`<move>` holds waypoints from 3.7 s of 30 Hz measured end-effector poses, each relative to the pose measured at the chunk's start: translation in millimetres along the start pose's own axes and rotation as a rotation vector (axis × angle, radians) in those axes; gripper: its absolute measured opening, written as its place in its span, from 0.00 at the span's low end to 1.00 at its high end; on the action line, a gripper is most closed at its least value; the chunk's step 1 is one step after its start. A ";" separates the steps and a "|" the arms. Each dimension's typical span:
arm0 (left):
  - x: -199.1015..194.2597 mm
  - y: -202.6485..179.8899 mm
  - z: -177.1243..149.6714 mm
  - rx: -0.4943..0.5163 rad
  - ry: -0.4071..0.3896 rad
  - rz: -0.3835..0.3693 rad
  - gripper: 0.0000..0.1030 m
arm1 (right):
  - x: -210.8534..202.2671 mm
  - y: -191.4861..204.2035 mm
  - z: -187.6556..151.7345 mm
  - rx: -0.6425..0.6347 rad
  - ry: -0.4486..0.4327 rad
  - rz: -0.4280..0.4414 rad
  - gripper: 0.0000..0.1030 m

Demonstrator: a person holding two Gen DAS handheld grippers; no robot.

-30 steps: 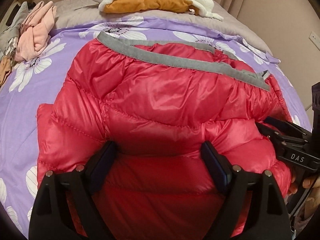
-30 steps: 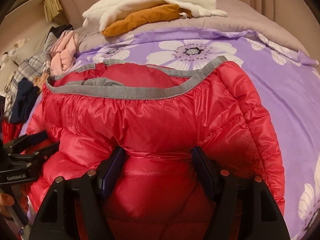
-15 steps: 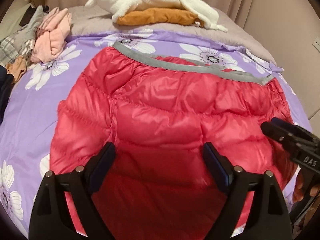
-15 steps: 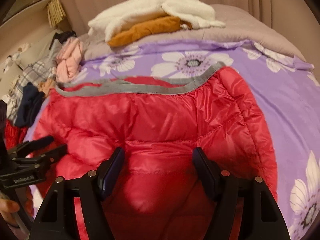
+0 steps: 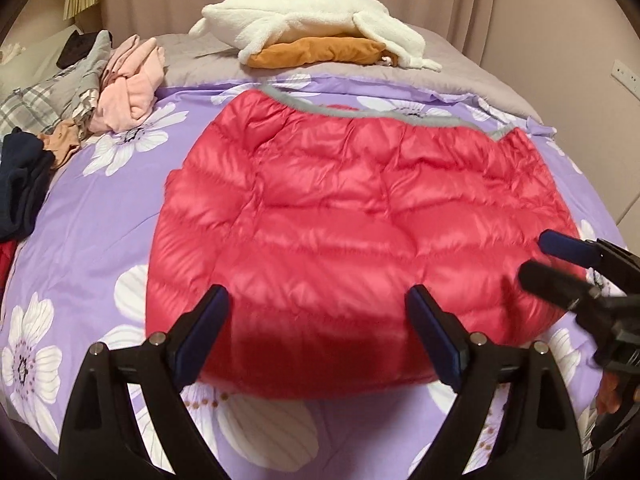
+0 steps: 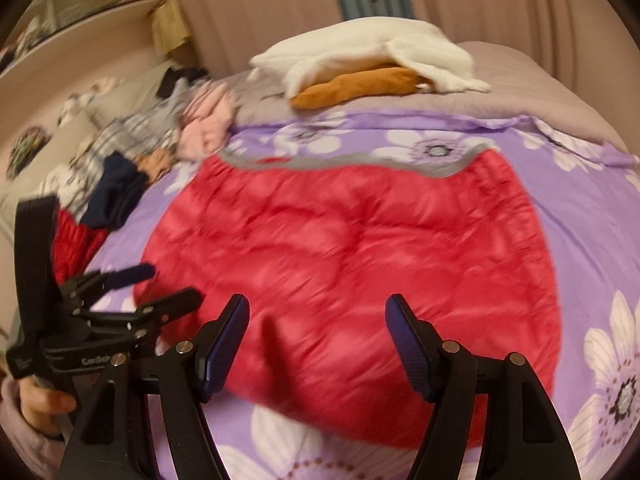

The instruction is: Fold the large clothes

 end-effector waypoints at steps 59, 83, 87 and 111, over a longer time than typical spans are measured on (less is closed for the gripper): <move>1.6 26.7 18.1 -0.028 -0.028 0.008 0.95 | 7.9 -7.8 11.5 0.014 -0.066 -0.195 0.73; 85.1 19.9 80.9 0.012 0.067 -0.015 1.00 | 73.7 -94.2 38.9 0.175 0.030 -0.254 0.77; 87.4 19.6 80.1 0.016 0.065 -0.011 1.00 | 77.1 -96.0 38.4 0.177 0.035 -0.246 0.77; 57.1 34.7 30.1 -0.001 0.025 0.027 1.00 | 48.8 -83.0 11.1 0.144 -0.010 -0.259 0.78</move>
Point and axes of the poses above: each gripper's, at about its wrist camera, not at the fingertips, and x roughly the way its jaws point, y to its left, z to its top, the point moved 8 cm from there along x, roughly the way its jaws point, and after that the axes turned 12 degrees about y, right-handed, at the moved point
